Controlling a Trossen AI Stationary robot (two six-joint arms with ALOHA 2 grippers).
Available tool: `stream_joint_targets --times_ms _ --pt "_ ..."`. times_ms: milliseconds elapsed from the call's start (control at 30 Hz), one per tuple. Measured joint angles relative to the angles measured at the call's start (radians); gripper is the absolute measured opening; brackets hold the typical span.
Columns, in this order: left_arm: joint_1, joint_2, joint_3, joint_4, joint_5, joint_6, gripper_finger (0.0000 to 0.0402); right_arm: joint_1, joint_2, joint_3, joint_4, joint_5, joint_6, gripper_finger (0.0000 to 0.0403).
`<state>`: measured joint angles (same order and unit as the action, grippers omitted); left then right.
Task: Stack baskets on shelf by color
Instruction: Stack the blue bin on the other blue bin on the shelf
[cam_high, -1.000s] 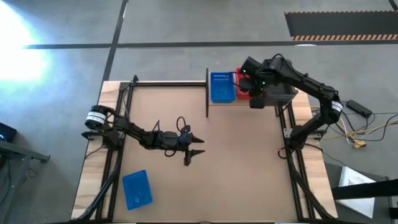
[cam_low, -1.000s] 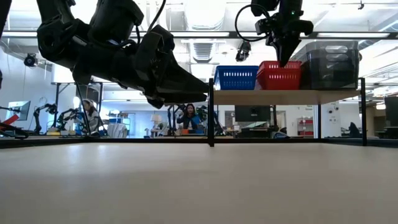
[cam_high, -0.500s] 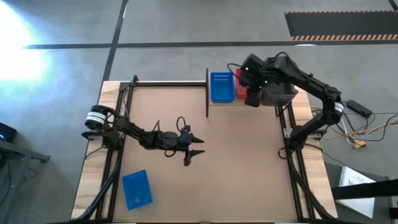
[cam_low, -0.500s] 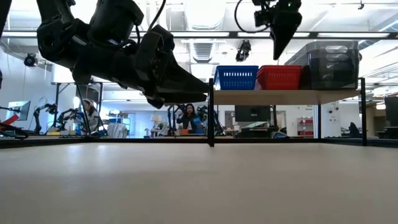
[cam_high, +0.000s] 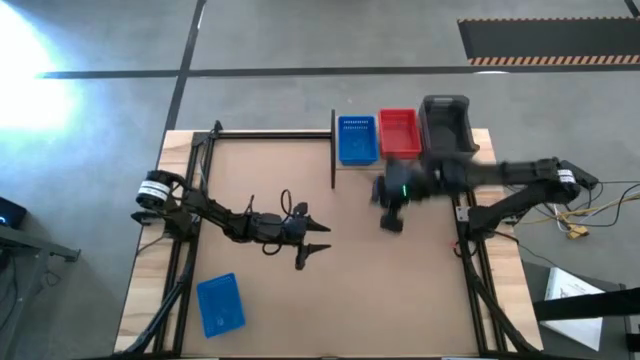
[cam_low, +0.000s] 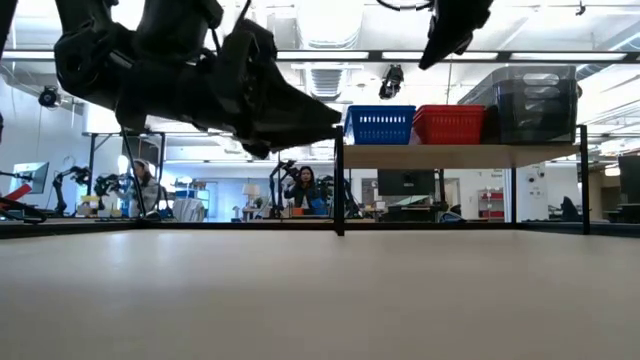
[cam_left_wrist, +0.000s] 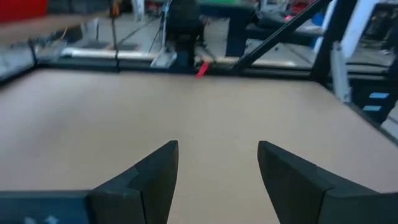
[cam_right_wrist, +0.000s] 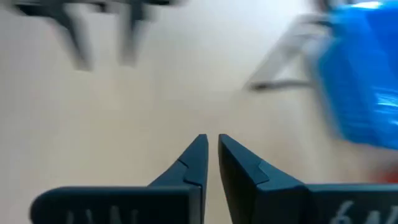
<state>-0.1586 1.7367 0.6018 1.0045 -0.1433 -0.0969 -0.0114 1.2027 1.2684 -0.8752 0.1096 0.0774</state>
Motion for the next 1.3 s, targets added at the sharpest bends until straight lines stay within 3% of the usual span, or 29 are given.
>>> stream_joint_targets --times_ms 167,333,467,600,767,900,1100,1300 --pt "-0.032 -0.001 0.001 0.027 0.000 0.083 0.0205 0.323 -0.021 -0.320 0.499 0.177 0.183 0.0011" --pt "-0.068 -0.060 0.003 -0.110 0.032 0.129 0.0205 0.579 0.064 -0.588 1.007 0.494 0.300 0.0009" --pt "-0.104 -0.187 0.070 -0.523 0.028 0.071 0.0205 0.704 0.188 -0.716 1.300 0.790 0.355 0.0009" --pt "-0.179 -0.272 0.222 -1.081 -0.085 0.006 0.0205 0.741 0.334 -0.755 1.474 1.002 0.352 0.0009" --pt "-0.297 -0.286 0.438 -1.671 -0.151 -0.229 0.0205 0.718 0.480 -0.729 1.510 1.050 0.350 0.0009" --pt "-0.414 -0.275 0.553 -1.943 -0.123 -0.467 0.0205 0.698 0.559 -0.692 1.512 1.053 0.350 0.0009" --pt "-0.588 -0.271 0.624 -2.037 0.078 -0.889 0.0205 0.679 0.625 -0.663 1.509 1.071 0.350 0.0009" --pt "-0.786 -0.208 0.630 -2.033 0.173 -1.263 0.0205 0.674 0.639 -0.662 1.510 1.072 0.324 0.0009"
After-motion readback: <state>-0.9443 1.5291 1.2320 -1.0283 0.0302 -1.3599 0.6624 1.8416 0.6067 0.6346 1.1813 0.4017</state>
